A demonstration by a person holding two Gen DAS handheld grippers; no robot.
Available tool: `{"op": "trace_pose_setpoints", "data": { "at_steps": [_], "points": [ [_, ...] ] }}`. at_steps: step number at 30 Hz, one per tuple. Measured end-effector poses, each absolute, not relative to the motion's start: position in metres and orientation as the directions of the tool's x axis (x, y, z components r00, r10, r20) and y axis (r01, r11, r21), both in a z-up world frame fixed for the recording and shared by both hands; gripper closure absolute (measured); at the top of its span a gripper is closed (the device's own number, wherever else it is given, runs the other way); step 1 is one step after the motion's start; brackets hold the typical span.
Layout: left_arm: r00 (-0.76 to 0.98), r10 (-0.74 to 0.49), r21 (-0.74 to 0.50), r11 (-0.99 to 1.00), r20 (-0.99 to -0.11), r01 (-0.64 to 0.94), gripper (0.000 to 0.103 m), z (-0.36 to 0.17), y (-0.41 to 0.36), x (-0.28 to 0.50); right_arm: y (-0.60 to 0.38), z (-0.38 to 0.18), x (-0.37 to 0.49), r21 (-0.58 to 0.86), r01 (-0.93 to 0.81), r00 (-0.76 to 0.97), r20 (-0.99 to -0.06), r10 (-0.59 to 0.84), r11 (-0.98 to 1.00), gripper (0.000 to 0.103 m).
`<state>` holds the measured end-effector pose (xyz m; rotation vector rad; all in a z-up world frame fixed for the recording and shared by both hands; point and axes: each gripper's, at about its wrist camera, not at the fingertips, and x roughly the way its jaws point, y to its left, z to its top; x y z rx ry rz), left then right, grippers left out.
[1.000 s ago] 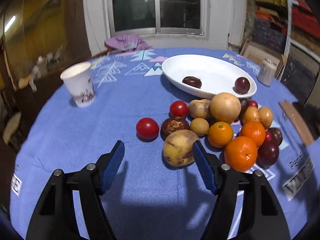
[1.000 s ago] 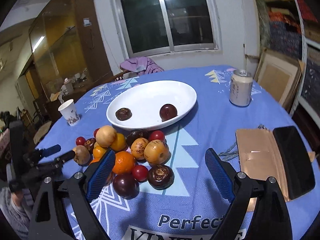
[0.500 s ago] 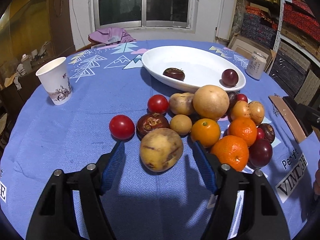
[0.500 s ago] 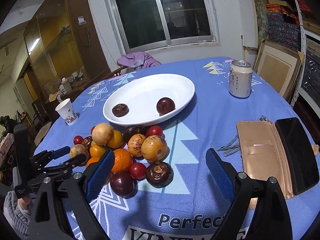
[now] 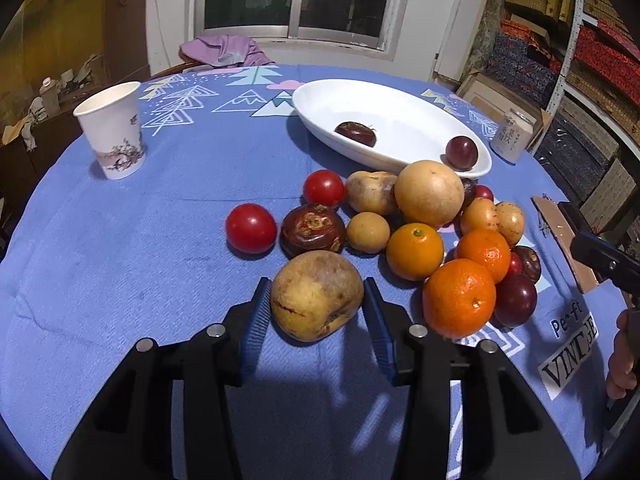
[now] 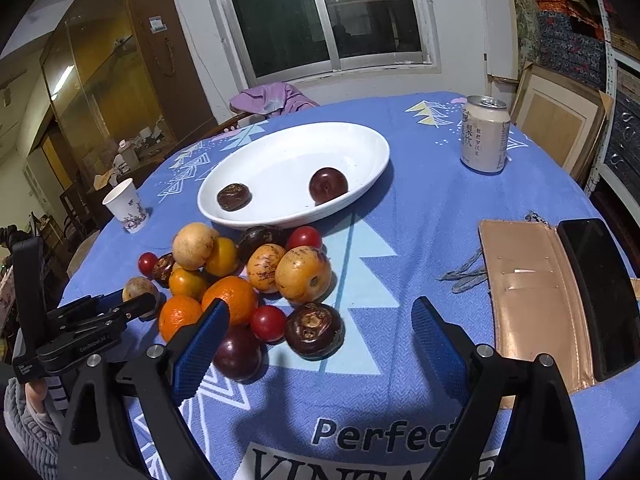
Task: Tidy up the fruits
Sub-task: 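Grasp another dark red plum with the right tool, then lower both held fruits onto the white plate and open both tools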
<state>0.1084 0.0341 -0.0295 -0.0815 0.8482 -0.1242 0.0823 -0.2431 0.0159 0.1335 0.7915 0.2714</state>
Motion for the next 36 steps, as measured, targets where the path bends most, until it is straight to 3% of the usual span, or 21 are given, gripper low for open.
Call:
{"op": "trace_pose_setpoints", "data": {
  "at_steps": [5,11,16,22,24,36],
  "points": [
    [0.673,-0.117,-0.135,0.990,-0.731,0.025,0.058,-0.023,0.047,0.105,-0.210,0.010,0.056,0.134,-0.316,0.649,-0.691,0.317,0.939,0.015],
    [0.655,-0.127,-0.143,0.989,-0.745,0.029,0.058,-0.027,0.045,0.107,-0.170,-0.008,0.044,-0.008,-0.405,0.627,-0.730,0.272,0.914,0.039],
    [0.661,-0.127,-0.135,0.990,-0.739,0.039,0.058,-0.025,0.043,0.105,-0.168,-0.009,0.051,0.013,-0.394,0.620,-0.734,0.276,0.919,0.051],
    [0.652,-0.124,-0.120,0.991,-0.748,0.050,0.058,-0.028,0.038,0.104,-0.166,-0.014,0.064,0.022,-0.375,0.609,-0.747,0.265,0.927,0.054],
    [0.645,-0.122,-0.112,0.992,-0.755,0.056,0.058,-0.030,0.035,0.105,-0.167,-0.016,0.067,0.037,-0.374,0.594,-0.758,0.270,0.927,0.066],
    [0.676,-0.123,-0.105,0.992,-0.727,0.067,0.058,-0.025,0.035,0.099,-0.185,-0.004,0.062,0.113,-0.351,0.629,-0.707,0.323,0.930,0.067]
  ]
}}
